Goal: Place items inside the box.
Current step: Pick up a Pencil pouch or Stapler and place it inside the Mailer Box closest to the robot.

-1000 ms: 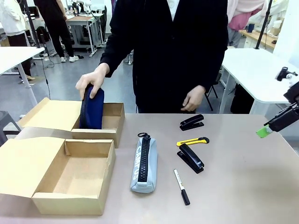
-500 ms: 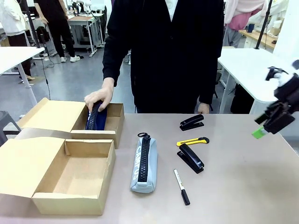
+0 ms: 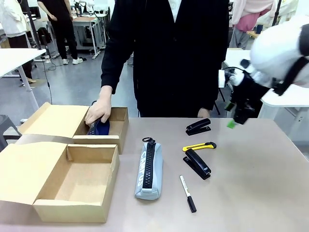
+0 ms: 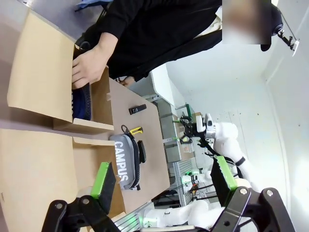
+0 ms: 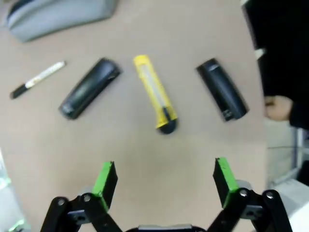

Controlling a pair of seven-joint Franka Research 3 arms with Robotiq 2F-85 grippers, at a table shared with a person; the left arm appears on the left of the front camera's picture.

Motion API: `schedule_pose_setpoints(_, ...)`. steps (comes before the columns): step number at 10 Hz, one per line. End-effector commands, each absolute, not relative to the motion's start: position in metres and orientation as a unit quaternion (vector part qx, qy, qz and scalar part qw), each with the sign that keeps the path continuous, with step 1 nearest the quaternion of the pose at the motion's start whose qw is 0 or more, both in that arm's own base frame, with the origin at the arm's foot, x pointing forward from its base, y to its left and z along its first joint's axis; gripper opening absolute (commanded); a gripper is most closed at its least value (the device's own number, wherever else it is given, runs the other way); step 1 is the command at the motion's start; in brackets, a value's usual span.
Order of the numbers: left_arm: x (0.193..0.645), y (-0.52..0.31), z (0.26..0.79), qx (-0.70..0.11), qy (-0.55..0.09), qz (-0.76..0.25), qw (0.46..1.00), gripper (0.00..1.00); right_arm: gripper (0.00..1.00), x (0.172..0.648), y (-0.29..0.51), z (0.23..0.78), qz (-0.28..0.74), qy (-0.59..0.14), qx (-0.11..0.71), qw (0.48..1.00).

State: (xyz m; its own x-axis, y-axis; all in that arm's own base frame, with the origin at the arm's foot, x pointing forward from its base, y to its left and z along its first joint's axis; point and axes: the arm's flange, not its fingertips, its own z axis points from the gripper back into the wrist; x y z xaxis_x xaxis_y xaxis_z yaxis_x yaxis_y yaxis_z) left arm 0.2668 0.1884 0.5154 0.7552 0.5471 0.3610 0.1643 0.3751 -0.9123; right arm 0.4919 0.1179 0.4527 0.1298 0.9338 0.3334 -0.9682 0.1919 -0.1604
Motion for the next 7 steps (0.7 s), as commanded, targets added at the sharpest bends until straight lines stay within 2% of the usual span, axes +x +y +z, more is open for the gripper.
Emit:
schedule_pose_setpoints(1, 0.267, 0.187, 0.517, -0.549, -0.339, 0.117, 0.755, 1.0, 1.0, 0.55, 0.133, 0.448, 0.662, -0.184, -0.016, 0.726)
schedule_pose_setpoints(4, 0.267, 0.187, 0.517, -0.549, -0.339, 0.117, 0.755, 1.0, 1.0, 0.618, 0.167, 0.419, 0.724, -0.139, -0.035, 0.675)
schedule_pose_setpoints(7, 0.267, 0.187, 0.517, -0.549, -0.339, 0.117, 0.755, 1.0, 1.0, 0.651, 0.182, 0.395, 0.733, -0.071, -0.037, 0.676)
